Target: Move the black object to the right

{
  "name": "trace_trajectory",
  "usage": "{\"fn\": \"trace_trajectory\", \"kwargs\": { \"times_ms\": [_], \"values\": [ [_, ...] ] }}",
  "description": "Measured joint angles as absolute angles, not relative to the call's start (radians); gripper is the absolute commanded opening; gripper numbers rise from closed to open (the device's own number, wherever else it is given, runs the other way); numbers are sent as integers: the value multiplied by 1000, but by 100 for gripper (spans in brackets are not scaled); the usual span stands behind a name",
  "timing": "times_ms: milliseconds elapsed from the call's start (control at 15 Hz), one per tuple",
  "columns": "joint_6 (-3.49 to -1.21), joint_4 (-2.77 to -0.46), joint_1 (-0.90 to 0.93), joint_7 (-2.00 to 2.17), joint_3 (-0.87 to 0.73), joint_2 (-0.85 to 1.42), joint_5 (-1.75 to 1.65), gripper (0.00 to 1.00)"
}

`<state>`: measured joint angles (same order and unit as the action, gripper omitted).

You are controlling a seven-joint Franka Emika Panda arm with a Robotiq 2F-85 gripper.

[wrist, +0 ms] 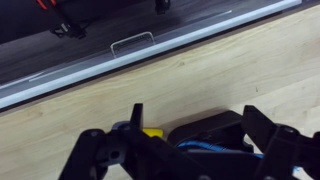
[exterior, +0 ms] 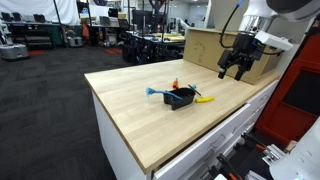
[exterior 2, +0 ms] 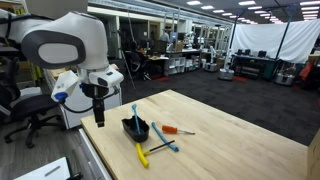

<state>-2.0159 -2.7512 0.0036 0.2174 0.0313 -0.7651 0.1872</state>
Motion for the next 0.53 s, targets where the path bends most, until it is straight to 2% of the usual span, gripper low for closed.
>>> {"fn": "trace_trajectory", "kwargs": {
  "times_ms": [533],
  "values": [
    [-2155,-2660,-48,216,10,-563,106,100]
  ]
}}
